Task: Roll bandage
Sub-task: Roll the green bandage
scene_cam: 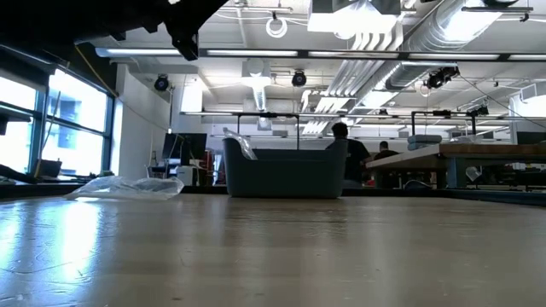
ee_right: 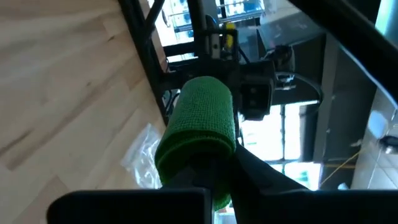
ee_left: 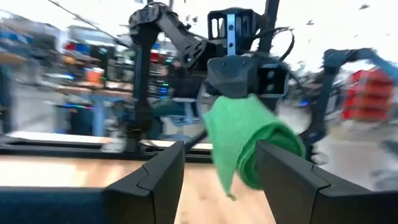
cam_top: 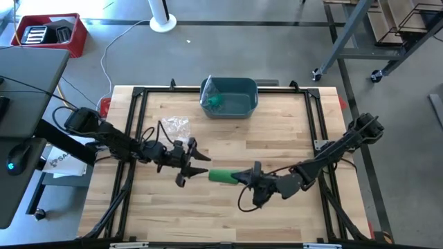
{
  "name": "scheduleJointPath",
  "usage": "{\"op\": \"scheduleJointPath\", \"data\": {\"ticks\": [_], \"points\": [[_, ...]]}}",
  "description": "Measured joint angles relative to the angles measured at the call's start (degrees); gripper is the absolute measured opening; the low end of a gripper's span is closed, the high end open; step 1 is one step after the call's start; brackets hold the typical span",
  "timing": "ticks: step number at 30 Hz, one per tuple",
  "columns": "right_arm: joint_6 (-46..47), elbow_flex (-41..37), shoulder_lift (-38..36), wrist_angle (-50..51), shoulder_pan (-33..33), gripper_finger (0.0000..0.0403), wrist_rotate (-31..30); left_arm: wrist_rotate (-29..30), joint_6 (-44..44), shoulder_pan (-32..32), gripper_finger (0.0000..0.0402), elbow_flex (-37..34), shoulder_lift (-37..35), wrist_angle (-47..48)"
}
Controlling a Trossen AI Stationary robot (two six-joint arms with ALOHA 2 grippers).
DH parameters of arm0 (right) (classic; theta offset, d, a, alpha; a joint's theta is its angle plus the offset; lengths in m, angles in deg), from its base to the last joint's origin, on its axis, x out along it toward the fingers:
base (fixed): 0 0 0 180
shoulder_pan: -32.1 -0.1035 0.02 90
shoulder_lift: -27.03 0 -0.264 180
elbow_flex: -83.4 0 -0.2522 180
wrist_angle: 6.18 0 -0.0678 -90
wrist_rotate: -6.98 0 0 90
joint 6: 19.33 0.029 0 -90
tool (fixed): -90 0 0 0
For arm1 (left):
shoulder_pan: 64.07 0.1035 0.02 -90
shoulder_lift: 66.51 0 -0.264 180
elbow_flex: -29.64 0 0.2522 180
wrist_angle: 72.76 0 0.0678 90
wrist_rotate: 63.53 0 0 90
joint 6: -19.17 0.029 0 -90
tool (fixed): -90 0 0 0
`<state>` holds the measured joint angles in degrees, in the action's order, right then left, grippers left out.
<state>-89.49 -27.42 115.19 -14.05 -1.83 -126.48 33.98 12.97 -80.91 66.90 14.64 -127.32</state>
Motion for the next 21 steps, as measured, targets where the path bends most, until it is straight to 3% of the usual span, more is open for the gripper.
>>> {"op": "scheduleJointPath", "data": {"ticks": [5, 8, 11, 14, 21], "points": [[-3.43, 0.00, 0.00, 0.36, -0.02, 0.0017, 0.03, -5.91, -9.04, 3.68, 0.0191, 0.00, 0.00, -0.62], [7.57, 0.00, 0.00, 3.22, 0.66, 0.0018, 2.58, -5.89, -8.93, 5.30, 0.0191, 0.02, 0.00, -0.20], [30.90, 0.02, -0.06, 9.27, 3.80, 0.0011, 13.92, -5.43, -4.67, 6.11, 0.0191, 0.03, 0.00, 1.51], [44.62, -1.31, 2.35, 12.62, 7.44, 0.0005, 29.42, -3.82, -1.75, 5.98, 0.0189, 0.07, 0.00, 4.15], [53.83, -14.14, 9.86, -9.25, 15.53, 0.0006, 37.31, 1.73, -0.17, 4.29, 0.0178, 2.42, 0.11, 19.46]]}}
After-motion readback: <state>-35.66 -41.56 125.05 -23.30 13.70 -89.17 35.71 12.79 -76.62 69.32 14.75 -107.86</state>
